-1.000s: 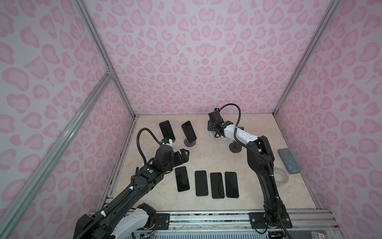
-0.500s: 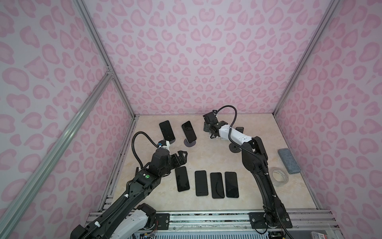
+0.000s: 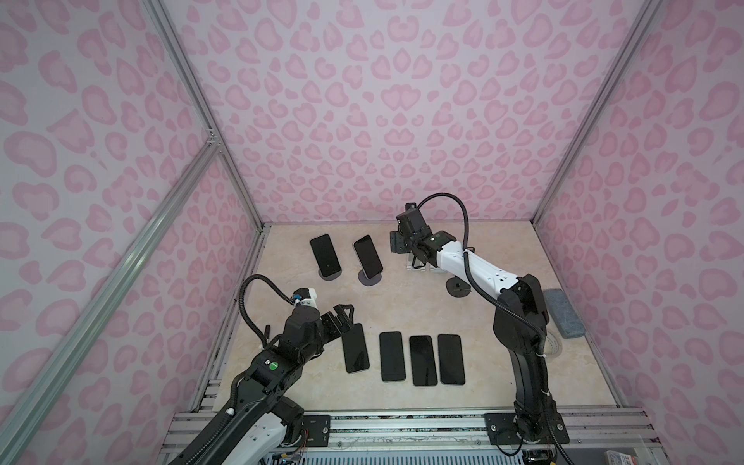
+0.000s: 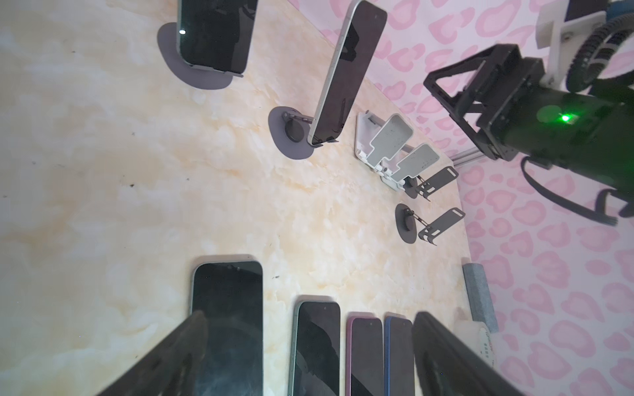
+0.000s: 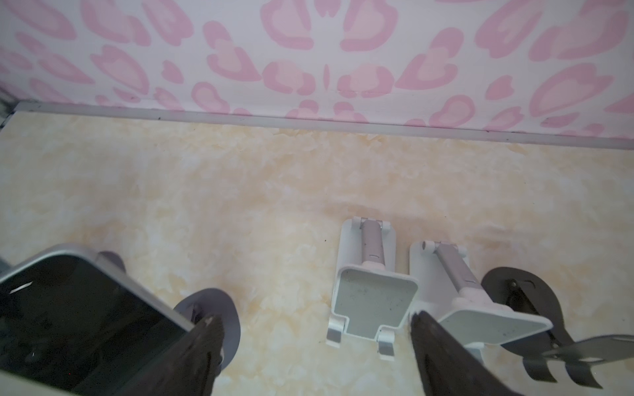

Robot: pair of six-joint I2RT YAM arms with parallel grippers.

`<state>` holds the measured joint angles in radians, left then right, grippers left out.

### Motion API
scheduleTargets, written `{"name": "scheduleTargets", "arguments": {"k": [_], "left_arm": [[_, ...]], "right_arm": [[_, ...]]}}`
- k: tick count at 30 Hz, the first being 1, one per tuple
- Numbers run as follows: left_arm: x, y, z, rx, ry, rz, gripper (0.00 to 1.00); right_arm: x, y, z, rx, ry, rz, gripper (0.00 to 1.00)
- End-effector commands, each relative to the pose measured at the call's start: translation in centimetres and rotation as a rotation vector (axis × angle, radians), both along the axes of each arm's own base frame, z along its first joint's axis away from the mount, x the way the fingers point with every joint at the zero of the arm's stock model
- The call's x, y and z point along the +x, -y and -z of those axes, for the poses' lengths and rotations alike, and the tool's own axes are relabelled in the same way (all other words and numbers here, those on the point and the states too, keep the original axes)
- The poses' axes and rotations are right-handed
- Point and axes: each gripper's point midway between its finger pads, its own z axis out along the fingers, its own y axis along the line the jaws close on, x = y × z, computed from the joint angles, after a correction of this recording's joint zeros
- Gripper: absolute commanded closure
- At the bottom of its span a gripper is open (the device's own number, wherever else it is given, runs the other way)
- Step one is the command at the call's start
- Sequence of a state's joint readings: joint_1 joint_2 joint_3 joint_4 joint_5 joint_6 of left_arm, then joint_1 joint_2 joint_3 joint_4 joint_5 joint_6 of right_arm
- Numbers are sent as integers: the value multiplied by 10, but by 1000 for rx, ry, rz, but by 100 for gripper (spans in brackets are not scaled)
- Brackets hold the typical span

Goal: Remove the phone from the phone stand

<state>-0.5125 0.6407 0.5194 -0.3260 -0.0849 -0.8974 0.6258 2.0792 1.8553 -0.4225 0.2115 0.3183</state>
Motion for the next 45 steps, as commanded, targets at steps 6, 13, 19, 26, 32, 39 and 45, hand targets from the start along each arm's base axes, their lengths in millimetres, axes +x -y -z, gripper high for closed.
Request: {"name": "scheduleTargets", "arguments": {"k": [6, 13, 19, 26, 32, 39, 45], "left_arm": [[-22, -48, 4, 23, 14, -199, 4], [-32, -74, -10, 59, 91, -285, 1], [-28, -82, -16, 132, 97, -310, 2], [-23, -79, -9, 144, 74, -307, 3], [-22, -78, -7, 151, 70, -304, 3], [-18, -75, -13, 155, 83, -293, 3], [-14, -68, -12, 151, 71, -268, 3]], "right_arm": [[-42, -56, -30, 31, 132, -468, 8], [-36, -85, -31, 124, 69, -697, 2], [-19, -102, -23, 117, 87, -705, 1], [2, -108, -21, 139, 118, -632, 1], [6, -121, -7, 121, 87, -651, 1], [8, -135, 9, 78, 83, -649, 2], [14, -134, 23, 35, 77, -602, 2]]}}
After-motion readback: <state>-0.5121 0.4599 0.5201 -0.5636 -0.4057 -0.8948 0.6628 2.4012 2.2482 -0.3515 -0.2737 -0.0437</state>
